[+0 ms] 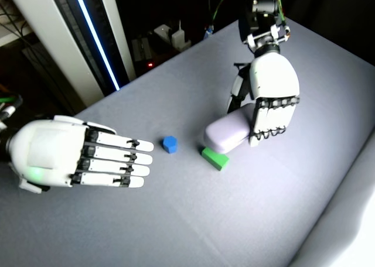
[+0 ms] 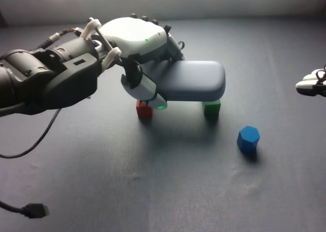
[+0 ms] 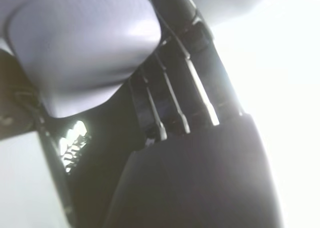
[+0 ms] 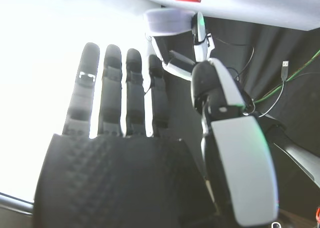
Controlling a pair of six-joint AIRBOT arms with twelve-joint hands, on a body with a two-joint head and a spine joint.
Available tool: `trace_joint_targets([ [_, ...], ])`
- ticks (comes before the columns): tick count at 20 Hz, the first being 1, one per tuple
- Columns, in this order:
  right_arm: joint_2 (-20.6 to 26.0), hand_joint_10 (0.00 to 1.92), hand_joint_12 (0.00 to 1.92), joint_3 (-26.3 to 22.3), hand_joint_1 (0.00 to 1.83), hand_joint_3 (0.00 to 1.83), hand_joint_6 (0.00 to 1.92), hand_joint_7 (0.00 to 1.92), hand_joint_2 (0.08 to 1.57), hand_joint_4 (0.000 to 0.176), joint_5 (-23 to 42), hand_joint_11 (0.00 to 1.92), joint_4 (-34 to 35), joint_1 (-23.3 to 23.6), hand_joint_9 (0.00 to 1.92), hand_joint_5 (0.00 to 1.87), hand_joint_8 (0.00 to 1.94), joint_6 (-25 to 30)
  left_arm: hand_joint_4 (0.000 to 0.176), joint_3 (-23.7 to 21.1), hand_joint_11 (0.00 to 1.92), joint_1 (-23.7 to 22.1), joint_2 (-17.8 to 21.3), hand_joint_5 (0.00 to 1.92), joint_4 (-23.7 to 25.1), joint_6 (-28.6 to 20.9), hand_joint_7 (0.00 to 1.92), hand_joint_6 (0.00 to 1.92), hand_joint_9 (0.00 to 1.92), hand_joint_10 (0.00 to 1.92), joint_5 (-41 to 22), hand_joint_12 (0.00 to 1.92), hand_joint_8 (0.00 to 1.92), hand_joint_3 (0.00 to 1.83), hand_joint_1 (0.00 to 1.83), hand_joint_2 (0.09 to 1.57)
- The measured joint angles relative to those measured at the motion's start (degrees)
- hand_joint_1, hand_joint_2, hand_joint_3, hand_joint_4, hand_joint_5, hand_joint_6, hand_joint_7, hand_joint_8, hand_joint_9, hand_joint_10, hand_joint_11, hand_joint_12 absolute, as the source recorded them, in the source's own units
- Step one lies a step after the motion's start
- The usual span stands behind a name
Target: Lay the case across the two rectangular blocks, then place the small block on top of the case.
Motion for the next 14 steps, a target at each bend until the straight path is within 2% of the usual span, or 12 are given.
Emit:
trace_joint_targets([
  [6, 0.0, 0.01, 0.76, 0.1, 0.69, 0.0, 0.01, 0.36, 1.35, 0.0, 0.0, 0.07, 0.0, 0.0, 0.36, 0.39, 0.0, 0.0, 0.0, 1.3, 0.85, 0.0, -1.1, 0.93, -0.6, 0.0, 1.01, 0.93, 0.95, 1.2, 0.6, 0.96, 0.9, 0.0, 1.38, 1.1],
  [10, 0.0, 0.0, 0.75, 0.1, 0.68, 0.0, 0.0, 0.33, 1.36, 0.0, 0.0, 0.04, -0.2, 0.1, 0.33, 0.38, 0.0, 0.0, 0.0, 2.1, 0.81, 0.1, -1.9, 0.9, -0.8, 0.0, 0.99, 0.98, 0.93, 1.22, 1.6, 0.91, 0.94, 0.0, 1.38, 1.11],
  [12, 0.0, 0.0, 0.81, 0.1, 0.69, 0.0, 0.0, 0.34, 1.35, 0.0, -0.1, 0.03, -0.1, 0.1, 0.34, 0.38, 0.0, 0.0, 0.0, 2.5, 0.74, 0.1, -2.4, 0.87, -0.9, 0.0, 0.97, 0.95, 0.88, 1.28, 1.8, 0.96, 1.03, 0.0, 1.37, 1.13],
  [13, 0.0, 0.0, 0.84, 0.1, 0.7, 0.0, 0.0, 0.33, 1.35, 0.0, 0.0, 0.01, -0.2, 0.1, 0.32, 0.38, 0.0, 0.0, 0.0, 2.6, 0.7, 0.1, -2.4, 0.9, -0.9, 0.0, 1.04, 0.93, 0.92, 0.72, 1.9, 0.98, 1.04, 0.0, 1.28, 1.12],
  [14, 0.0, 0.0, 0.84, 0.1, 0.72, 0.0, 0.0, 0.33, 1.35, 0.0, -0.1, 0.0, -0.1, 0.1, 0.32, 0.38, 0.0, 0.0, 0.0, 2.6, 0.71, 0.1, -2.4, 0.92, -0.9, 0.0, 1.06, 0.91, 1.0, 0.4, 1.8, 0.97, 1.03, 0.0, 1.26, 1.11],
])
